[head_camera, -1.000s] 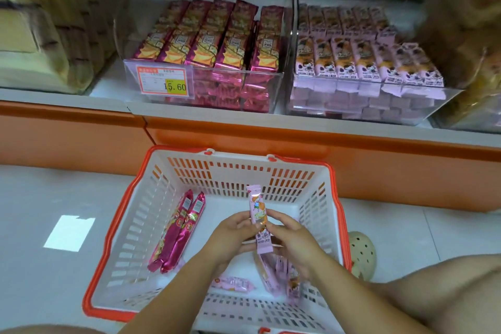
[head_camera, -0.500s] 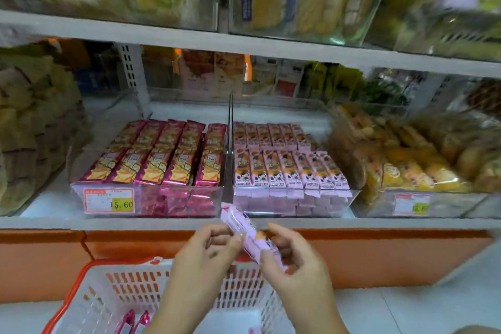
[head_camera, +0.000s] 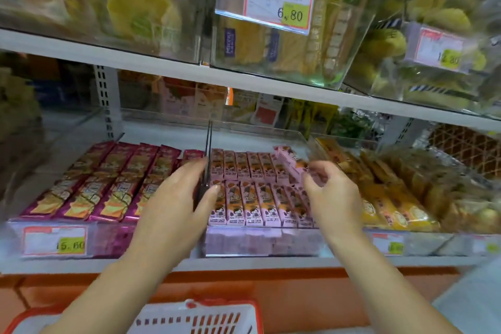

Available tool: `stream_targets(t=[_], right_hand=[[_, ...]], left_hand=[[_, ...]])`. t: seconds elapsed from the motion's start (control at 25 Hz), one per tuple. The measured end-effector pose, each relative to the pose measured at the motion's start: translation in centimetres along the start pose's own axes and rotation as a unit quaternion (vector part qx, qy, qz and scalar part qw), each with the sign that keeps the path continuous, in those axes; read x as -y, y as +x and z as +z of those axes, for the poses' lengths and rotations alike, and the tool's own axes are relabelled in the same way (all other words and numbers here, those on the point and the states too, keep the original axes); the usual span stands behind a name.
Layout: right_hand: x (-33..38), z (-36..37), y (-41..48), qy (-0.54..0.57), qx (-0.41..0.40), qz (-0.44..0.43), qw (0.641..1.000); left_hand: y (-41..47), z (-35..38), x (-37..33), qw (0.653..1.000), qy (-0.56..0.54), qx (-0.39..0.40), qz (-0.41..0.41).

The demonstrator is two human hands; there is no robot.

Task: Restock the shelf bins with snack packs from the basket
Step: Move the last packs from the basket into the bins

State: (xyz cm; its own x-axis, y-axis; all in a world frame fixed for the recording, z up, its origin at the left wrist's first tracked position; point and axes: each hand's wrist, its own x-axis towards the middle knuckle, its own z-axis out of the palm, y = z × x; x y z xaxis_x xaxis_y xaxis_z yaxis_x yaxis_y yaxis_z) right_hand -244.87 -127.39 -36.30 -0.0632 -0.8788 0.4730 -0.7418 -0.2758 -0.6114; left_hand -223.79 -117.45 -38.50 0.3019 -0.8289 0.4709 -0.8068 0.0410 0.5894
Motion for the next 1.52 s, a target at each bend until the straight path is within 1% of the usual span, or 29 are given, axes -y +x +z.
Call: stream_targets(t=[0.08, 0.12, 0.2, 0.24, 0.36, 0.48, 0.64, 0.72, 0.8, 0.88, 0.92, 0.96, 1.04, 1.12, 1.16, 1.2, 1.24, 1.28, 1.32, 1.36, 1.4, 1.44, 1.48, 1.52], right_hand=[[-0.4, 1.8, 2.5, -0.114, -0.013, -0.029, 0.993], [-0.6, 2.7, 3.5, -0.161, -0.006, -0.045, 0.986], [-1.2, 4.8, 5.3, -0.251, 0.020, -0.064, 0.966], [-1.4, 5.6, 6.0, -0.287, 0.034, -0.053, 0.956], [-1.9, 6.8, 7.0, -0.305, 0.062, -0.007, 0.950], [-2.2, 7.4, 6.7, -0.319, 0.073, -0.021, 0.945], [-2.2, 7.6, 6.4, -0.334, 0.083, -0.027, 0.939], [-2.1, 7.6, 6.3, -0.346, 0.108, -0.021, 0.932], [-2.2, 7.7, 6.2, -0.357, 0.154, -0.010, 0.921], [-2.4, 7.4, 6.0, -0.327, 0.196, 0.003, 0.925], [-2.5, 6.9, 5.8, -0.288, 0.203, 0.004, 0.936], [-2.5, 6.2, 5.2, -0.237, 0.190, -0.002, 0.953], [-1.7, 4.5, 3.0, -0.121, 0.113, -0.026, 0.986], [-0.1, 3.0, -0.8, 0.000, 0.020, -0.056, 0.998], [1.0, 2.6, -3.2, 0.074, -0.007, -0.082, 0.994], [1.6, 2.8, -6.1, 0.140, -0.013, -0.107, 0.984], [1.8, 3.3, -9.1, 0.187, -0.002, -0.128, 0.974], [1.4, 4.3, -12.2, 0.207, 0.024, -0.134, 0.969], [0.7, 5.8, -15.3, 0.208, 0.079, -0.122, 0.967], [-0.3, 7.4, -18.1, 0.192, 0.164, -0.089, 0.964], [-1.7, 9.5, -20.8, 0.153, 0.281, -0.034, 0.947], [-3.6, 11.5, -23.2, 0.090, 0.408, 0.028, 0.908], [-5.9, 13.4, -25.2, 0.015, 0.516, 0.086, 0.852], [-8.0, 15.0, -27.1, -0.056, 0.581, 0.123, 0.803]], left_hand=[[1.4, 0.7, 1.1, 0.999, 0.015, 0.034, -0.003], [1.7, 0.9, 1.7, 0.999, 0.007, 0.045, -0.011], [1.6, 1.1, 2.3, 0.999, -0.007, 0.036, -0.013], [1.5, 1.1, 2.5, 1.000, -0.007, 0.028, -0.010], [1.5, 1.4, 2.7, 1.000, 0.000, 0.026, 0.004], [1.5, 1.5, 2.9, 0.999, 0.016, 0.025, 0.014], [1.4, 1.4, 2.7, 0.999, 0.033, 0.029, 0.006], [1.5, 1.5, 2.9, 0.999, 0.033, 0.031, 0.007], [1.4, 1.6, 3.1, 0.999, 0.031, 0.033, 0.008], [1.4, 1.7, 3.0, 0.999, 0.022, 0.033, 0.009], [1.5, 1.8, 3.1, 0.999, 0.016, 0.032, 0.009], [1.7, 1.9, 3.2, 0.999, 0.008, 0.030, 0.010], [1.9, 1.5, 3.3, 1.000, -0.016, 0.019, 0.017], [0.2, 0.9, 3.4, 0.996, -0.071, -0.026, 0.046], [-1.3, 0.5, 3.5, 0.991, -0.099, -0.061, 0.060], [-3.4, 0.3, 3.8, 0.987, -0.114, -0.091, 0.068], [-5.9, 0.2, 4.5, 0.985, -0.112, -0.110, 0.067], [-8.6, 0.6, 5.7, 0.987, -0.103, -0.112, 0.057], [-11.4, 1.4, 7.5, 0.991, -0.085, -0.095, 0.039], [-13.9, 2.5, 9.5, 0.996, -0.062, -0.058, 0.011], [-16.9, 3.7, 11.8, 0.998, -0.042, 0.007, -0.046], [-19.5, 4.9, 13.8, 0.986, -0.043, 0.091, -0.132], [-22.0, 5.9, 15.6, 0.956, -0.064, 0.176, -0.228], [-24.6, 6.7, 17.5, 0.918, -0.070, 0.247, -0.302]])
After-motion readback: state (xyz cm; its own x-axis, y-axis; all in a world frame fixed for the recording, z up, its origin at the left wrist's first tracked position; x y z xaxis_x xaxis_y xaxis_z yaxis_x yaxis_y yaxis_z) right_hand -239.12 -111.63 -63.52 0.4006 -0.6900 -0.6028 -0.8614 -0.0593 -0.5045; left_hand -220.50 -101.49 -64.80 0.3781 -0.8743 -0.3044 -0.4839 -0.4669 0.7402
